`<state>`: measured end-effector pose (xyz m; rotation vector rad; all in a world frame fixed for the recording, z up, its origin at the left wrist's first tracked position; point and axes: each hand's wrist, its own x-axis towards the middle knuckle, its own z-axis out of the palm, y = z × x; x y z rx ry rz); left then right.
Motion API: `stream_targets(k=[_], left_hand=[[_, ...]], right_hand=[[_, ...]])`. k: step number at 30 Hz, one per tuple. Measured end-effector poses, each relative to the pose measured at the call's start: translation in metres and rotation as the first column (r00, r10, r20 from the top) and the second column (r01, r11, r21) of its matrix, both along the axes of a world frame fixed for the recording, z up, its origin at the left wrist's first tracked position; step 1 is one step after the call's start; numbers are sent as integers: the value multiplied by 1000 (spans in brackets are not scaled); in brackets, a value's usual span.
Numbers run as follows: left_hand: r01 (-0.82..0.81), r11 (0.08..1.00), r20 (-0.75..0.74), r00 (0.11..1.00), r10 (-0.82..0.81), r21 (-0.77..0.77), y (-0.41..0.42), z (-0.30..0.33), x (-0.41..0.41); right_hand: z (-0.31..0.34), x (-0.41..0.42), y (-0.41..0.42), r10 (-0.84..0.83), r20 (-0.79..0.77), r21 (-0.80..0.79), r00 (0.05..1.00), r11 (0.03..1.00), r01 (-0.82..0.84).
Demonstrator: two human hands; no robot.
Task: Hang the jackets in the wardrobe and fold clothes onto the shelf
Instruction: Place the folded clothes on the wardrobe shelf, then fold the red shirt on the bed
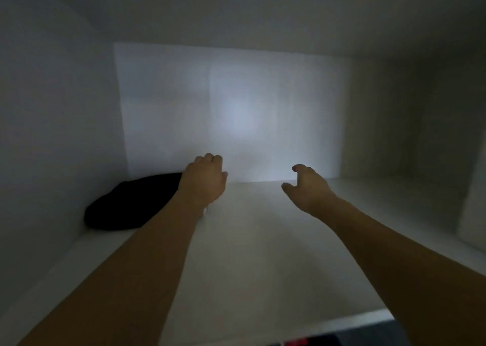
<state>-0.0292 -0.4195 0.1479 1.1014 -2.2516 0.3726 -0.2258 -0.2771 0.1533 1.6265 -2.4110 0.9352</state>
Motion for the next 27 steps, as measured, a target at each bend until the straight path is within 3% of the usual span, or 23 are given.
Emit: stream_targets(k=[11, 19, 27], left_hand=[[385, 918, 14, 923, -386, -94, 252, 10, -118], [669, 731, 13, 739, -674, -132, 402, -7, -183], [809, 573, 41, 582, -812, -131, 581, -13, -171]], right_hand=[[8, -68, 288, -300, -112, 21, 947, 952, 304], [-4, -55, 479, -522, -149, -33, 840, 851, 523], [-15, 21, 682, -690, -200, -46, 695, 716, 697]])
